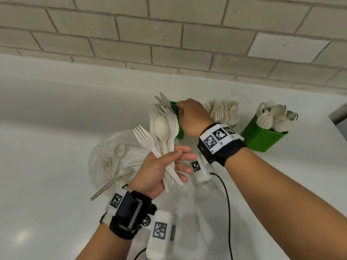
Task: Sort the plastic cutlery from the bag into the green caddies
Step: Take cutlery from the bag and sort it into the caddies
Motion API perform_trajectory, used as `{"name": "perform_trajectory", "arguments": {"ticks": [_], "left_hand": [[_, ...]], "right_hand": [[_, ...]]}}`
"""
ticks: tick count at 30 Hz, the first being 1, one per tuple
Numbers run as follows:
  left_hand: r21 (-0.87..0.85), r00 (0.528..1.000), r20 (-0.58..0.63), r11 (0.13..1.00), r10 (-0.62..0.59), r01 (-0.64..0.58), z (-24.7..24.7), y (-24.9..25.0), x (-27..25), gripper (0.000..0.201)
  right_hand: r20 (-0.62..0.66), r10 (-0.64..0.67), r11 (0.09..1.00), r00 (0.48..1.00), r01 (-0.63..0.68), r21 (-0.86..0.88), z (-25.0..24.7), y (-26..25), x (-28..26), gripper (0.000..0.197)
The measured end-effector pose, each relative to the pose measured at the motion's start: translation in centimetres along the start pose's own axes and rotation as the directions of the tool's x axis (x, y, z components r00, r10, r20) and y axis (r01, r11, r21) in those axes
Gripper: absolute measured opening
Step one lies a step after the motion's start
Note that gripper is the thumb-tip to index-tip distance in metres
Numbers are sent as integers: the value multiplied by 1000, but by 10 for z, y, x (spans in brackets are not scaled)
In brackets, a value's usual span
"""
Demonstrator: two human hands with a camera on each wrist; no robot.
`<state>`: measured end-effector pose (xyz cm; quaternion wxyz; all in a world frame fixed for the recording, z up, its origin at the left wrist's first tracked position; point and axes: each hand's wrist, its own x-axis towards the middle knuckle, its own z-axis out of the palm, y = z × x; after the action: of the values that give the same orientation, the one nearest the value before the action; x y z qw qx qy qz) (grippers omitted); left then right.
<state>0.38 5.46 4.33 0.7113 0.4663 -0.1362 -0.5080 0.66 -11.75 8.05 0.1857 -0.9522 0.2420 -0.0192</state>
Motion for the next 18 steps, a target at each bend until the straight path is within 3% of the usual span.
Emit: {"name": "perform_trajectory", "arguments": {"ticks": [3, 4, 6, 8, 11, 14, 18], "left_hand": [[-7, 1000, -15, 1000, 8, -8, 1, -1, 2, 31], [-7, 1000, -11, 1000, 7, -7, 3, -1, 3, 30], [8, 1000, 12, 1000, -1, 1, 11, -1, 5, 27], [44, 999, 47, 999, -12, 10, 20, -2, 8, 25], [88, 996, 90, 996, -20, 12, 34, -7, 10, 26], [107, 997, 78, 994, -21, 13, 46, -13, 12, 27], [138, 996, 82, 990, -29, 17, 57, -19, 14, 27]], "right_hand": [[-257, -17, 947, 966, 99, 307, -15, -2, -22, 24], [-219, -36, 912, 975, 121, 392, -19, -1, -33, 25], [7, -67, 857, 998, 54, 513, -25, 3, -56, 43], [108, -92, 791, 990, 7, 611, -24, 16, -75, 37], [-11, -24, 702, 1000, 25, 712, -21, 41, -89, 13], [-94, 112, 635, 989, 1, 772, -24, 61, -99, 12], [-98, 159, 553, 982, -6, 833, -29, 74, -114, 16]]}}
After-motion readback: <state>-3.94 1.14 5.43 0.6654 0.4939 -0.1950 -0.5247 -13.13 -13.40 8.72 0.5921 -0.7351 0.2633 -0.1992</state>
